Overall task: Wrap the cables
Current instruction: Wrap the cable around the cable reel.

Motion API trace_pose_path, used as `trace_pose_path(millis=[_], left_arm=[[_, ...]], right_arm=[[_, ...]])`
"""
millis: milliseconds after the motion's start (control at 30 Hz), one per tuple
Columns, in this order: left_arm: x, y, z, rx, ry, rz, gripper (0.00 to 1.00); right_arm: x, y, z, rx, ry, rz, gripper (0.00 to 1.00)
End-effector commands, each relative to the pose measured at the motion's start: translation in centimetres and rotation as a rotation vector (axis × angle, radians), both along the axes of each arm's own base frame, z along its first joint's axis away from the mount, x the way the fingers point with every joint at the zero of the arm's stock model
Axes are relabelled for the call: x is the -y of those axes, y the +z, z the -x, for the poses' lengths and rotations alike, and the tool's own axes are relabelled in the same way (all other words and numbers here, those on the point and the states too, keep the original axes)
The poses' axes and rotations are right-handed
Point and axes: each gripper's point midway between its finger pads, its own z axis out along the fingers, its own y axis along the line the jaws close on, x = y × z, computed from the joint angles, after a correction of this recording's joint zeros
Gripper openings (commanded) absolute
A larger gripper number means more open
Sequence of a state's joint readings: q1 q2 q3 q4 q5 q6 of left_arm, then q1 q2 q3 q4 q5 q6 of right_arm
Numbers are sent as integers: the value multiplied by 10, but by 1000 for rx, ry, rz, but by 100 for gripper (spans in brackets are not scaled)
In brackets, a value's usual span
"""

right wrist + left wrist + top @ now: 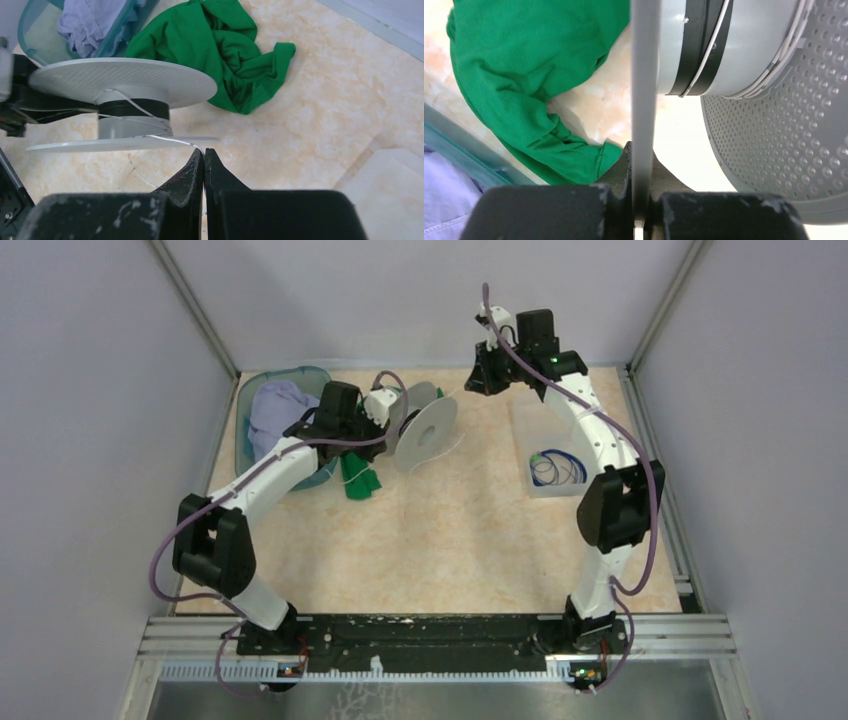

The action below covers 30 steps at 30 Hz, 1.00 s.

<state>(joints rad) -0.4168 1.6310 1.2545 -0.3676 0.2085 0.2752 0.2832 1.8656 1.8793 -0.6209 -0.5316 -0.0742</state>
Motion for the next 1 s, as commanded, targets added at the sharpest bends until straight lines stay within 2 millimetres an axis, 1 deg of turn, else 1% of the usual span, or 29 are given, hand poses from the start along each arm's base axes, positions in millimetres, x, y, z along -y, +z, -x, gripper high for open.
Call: trace_pose_path(millis=[0, 67, 167, 367, 467, 533, 633, 700, 800, 833, 867, 900, 933, 967], left_arm=[[8, 38, 13, 37, -85, 65, 0], [10, 46, 15, 43, -88, 81, 0], [9, 61, 14, 72, -69, 103, 0], [13, 95, 13, 128, -43, 200, 0], [13, 112, 10, 146, -18, 256, 0], [12, 118, 7, 142, 11, 290, 0], [10, 118, 3, 141, 41, 300, 0], [7, 112, 0, 133, 62, 288, 0], [-1, 97, -7, 113, 122, 246, 0], [-3, 93, -8, 106, 135, 237, 0], [-4, 89, -8, 98, 145, 233, 0], [-3, 87, -8, 93, 147, 241, 0], [-1, 85, -7, 84, 146, 253, 0], [0, 82, -6, 73, 147, 263, 0]], right_arm=[[34, 23, -33, 110, -113, 20, 0], [40, 10, -36, 91, -122, 36, 0], [46, -11, -36, 68, -124, 57, 0], [46, -41, -25, 37, -98, 69, 0], [43, -54, -18, 13, -78, 62, 5], [41, -62, -10, -4, -58, 51, 10], [37, -60, -2, 0, -32, 22, 14], [33, -50, 3, 14, -3, -1, 17], [30, -37, 12, 33, 31, -11, 27], [30, -32, 14, 46, 37, -14, 32], [29, -28, 17, 57, 47, -19, 43], [28, -23, 21, 72, 61, -27, 50], [25, -20, 25, 77, 78, -43, 57], [22, -16, 30, 76, 95, -68, 62]])
